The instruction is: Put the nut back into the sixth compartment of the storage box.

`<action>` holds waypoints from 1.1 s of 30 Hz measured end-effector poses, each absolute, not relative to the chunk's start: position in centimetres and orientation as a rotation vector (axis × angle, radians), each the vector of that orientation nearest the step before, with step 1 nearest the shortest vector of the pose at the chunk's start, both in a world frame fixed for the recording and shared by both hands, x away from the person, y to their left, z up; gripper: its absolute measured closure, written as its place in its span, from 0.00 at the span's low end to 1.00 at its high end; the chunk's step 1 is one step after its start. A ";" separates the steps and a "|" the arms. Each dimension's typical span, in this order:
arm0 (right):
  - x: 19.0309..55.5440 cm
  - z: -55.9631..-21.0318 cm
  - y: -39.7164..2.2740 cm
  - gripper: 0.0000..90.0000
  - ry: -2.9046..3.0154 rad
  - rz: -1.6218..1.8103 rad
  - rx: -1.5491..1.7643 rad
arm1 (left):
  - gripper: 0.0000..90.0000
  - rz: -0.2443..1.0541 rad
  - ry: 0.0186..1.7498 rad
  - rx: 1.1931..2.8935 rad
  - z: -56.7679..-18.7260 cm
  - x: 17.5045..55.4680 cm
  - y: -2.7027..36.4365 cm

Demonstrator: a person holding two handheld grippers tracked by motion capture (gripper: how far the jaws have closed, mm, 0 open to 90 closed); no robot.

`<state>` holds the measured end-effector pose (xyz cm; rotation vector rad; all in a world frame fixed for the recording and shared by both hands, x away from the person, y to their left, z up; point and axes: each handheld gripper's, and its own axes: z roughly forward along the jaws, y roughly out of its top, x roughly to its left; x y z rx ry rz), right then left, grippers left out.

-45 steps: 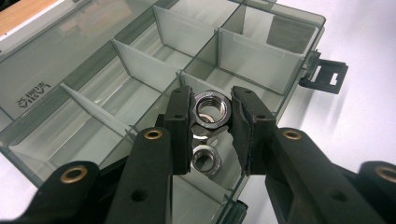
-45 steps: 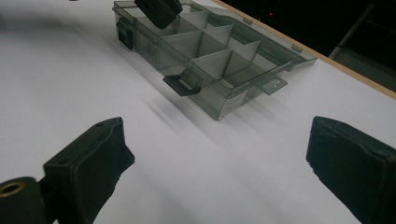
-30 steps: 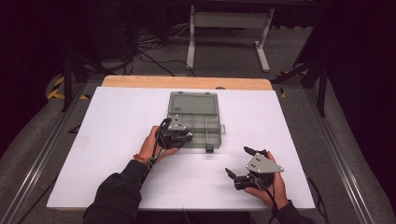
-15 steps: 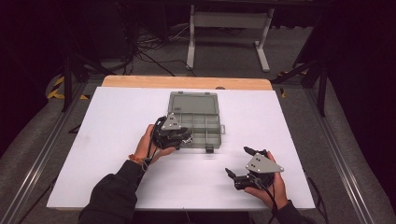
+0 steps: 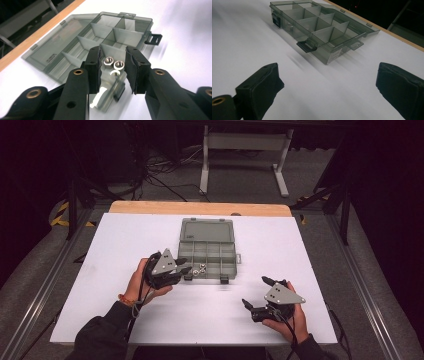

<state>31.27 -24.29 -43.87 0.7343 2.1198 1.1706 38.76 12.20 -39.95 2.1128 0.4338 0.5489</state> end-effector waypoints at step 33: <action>35.9 -43.3 -26.7 0.08 2.034 1.154 0.873 | 0.07 0.563 0.668 2.007 -44.8 36.6 22.0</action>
